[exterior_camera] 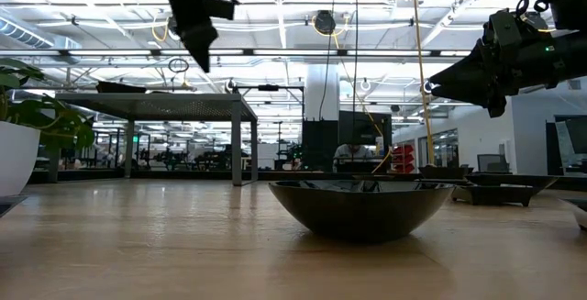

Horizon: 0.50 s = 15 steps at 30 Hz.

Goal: Pick & Place Mini shaped plates
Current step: Adjust the leaf shaped plate on the shelf

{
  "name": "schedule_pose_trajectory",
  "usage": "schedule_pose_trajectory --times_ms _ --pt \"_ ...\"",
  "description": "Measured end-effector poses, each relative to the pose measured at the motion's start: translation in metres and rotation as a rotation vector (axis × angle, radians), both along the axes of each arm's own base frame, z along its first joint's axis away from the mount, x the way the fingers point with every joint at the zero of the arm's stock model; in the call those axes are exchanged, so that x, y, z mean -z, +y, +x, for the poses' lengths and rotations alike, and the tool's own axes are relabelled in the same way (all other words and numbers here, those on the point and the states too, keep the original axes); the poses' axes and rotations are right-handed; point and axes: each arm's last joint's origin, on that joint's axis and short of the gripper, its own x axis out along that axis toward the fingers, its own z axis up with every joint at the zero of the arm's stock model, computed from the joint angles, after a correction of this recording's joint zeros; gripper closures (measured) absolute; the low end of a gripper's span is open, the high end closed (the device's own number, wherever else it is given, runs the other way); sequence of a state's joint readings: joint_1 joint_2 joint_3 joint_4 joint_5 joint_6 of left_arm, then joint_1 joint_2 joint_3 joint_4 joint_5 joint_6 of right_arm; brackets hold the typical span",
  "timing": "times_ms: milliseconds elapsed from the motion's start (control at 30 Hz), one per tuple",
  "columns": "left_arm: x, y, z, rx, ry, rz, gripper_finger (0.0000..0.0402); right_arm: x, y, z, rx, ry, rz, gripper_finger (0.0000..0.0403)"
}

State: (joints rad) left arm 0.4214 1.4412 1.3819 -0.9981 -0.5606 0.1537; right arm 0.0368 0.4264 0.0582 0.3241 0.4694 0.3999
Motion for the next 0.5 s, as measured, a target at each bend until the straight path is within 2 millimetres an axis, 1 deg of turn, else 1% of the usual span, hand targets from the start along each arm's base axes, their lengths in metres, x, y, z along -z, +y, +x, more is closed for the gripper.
schedule_pose_trajectory --times_ms 200,367,500 --pt "0.001 0.012 -0.021 -0.181 0.055 0.009 0.0219 0.0 0.0 0.0 0.0 0.001 0.0 0.0261" --pt "0.004 0.026 -0.036 -0.25 0.114 -0.03 0.022 0.0 0.0 0.0 0.0 0.0 0.0 0.0261" --pt "0.008 0.034 -0.04 -0.272 0.139 -0.059 0.022 0.0 0.0 0.0 0.0 0.0 0.0 0.0261"
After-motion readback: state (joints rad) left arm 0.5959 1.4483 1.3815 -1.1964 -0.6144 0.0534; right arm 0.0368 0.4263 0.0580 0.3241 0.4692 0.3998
